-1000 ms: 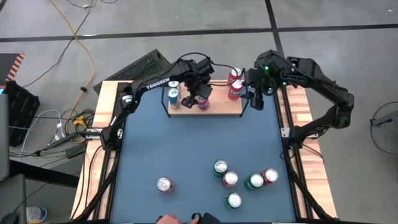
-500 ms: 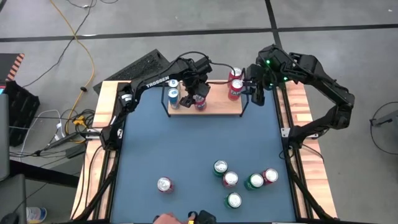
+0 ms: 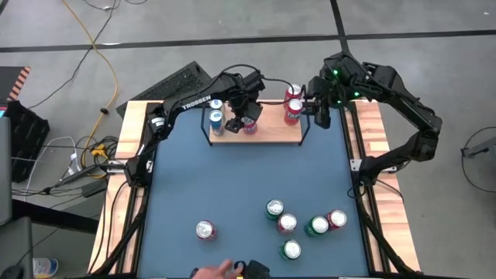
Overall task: Place canned beverage on shelf
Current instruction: Put the red soda can on the shelf aligned with the other red soda cans
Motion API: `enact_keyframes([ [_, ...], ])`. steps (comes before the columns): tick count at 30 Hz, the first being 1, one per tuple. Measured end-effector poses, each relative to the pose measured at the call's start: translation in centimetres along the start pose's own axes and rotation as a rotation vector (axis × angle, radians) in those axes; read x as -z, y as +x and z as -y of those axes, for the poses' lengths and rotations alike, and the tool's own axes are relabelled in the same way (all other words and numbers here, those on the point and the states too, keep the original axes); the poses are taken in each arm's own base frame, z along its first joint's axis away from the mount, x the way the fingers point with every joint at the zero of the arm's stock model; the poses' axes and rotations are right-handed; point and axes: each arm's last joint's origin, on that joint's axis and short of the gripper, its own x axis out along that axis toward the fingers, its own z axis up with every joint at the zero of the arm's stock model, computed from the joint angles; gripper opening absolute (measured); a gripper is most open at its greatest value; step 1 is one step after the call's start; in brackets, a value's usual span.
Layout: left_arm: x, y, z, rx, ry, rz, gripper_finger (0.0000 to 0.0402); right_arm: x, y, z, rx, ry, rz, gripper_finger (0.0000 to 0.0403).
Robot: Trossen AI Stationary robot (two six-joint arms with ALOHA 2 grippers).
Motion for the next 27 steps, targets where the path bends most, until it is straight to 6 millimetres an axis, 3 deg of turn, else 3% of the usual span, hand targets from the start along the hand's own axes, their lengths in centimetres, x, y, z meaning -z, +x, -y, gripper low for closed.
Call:
enact_keyframes([
  [7,-0.7,0.0,0.5,-0.019,0.073,-0.023,0.0279,0.0,0.0,0.0,0.0,-0.019,0.0,0.0244],
  [11,-1.4,0.0,0.8,-0.073,-0.02,-0.07,0.0279,0.0,0.0,0.0,0.0,-0.019,0.0,0.0244],
  [27,-1.9,0.1,1.1,-0.076,-0.096,-0.039,0.0279,-0.3,0.0,0.1,0.01,-0.025,0.029,0.0244],
])
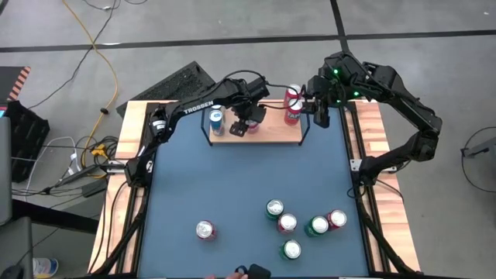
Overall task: Place canned beverage on shelf
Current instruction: Put the red soda can on the shelf aligned with the other red soda cans
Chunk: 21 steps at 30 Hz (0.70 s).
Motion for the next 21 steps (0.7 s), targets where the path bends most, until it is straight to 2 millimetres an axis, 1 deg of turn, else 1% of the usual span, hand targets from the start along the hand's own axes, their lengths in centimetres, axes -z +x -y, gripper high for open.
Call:
enact_keyframes([
  [7,-0.14,-0.01,0.3,0.026,-0.001,0.009,0.0279,0.0,0.0,0.0,0.0,0.003,0.0,0.0244],
  [10,-0.14,-0.01,0.3,0.027,-0.03,0.01,0.0283,0.0,0.0,0.0,0.0,0.003,0.0,0.0244],
  [13,-0.16,-0.01,0.27,0.027,-0.075,0.014,0.0297,0.0,0.0,0.0,0.0,0.003,0.0,0.0244],
  [21,-0.2,-0.01,0.17,0.0,-0.137,0.002,0.0353,0.0,0.0,0.0,0.0,0.003,0.0,0.0244],
])
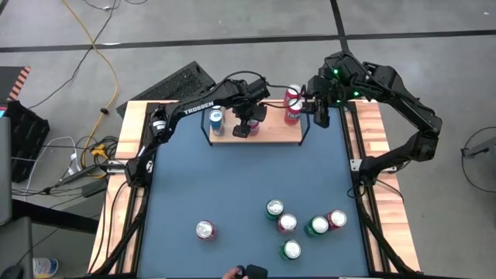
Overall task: Place canned beverage on shelf
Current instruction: Put the red soda can on the shelf aligned with the other red soda cans
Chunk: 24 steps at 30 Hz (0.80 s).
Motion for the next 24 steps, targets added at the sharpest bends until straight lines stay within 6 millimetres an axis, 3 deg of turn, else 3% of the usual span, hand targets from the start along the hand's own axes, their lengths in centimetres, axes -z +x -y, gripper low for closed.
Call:
enact_keyframes([
  [11,-0.2,-0.4,-0.1,-0.021,0.001,0.016,0.0361,0.0,0.0,0.0,0.0,0.0,0.0,0.0244],
  [24,-1.0,-3.4,-1.1,-0.107,-0.013,0.09,0.0362,-0.1,0.0,0.0,0.005,-0.002,0.013,0.0244],
])
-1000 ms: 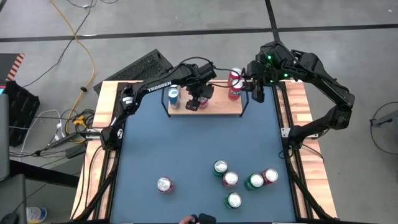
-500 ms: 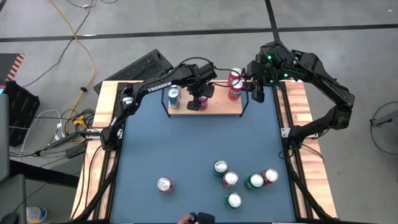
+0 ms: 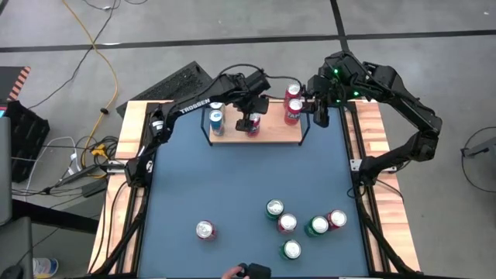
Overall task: Place canned beverage on shelf
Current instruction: Put the red soda can on the shelf aligned with the other red soda cans
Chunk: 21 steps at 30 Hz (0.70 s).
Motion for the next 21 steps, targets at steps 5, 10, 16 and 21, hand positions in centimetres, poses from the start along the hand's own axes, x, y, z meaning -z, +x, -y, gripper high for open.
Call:
enact_keyframes([
  [5,0.0,-2.0,1.1,-0.022,-0.058,-0.054,0.0362,0.0,0.1,0.0,-0.017,-0.024,0.011,0.0244],
  [10,0.2,-6.4,3.4,0.031,-0.156,-0.082,0.0362,0.2,2.1,1.2,-0.135,-0.041,0.133,0.0244],
  [16,1.4,-13.8,5.4,0.022,-0.308,-0.012,0.0362,1.3,6.7,3.5,-0.076,-0.058,0.222,0.0244],
  [21,2.9,-19.3,6.2,-0.01,-0.469,0.116,0.0362,1.2,11.1,3.7,-0.109,-0.078,0.277,0.0246],
])
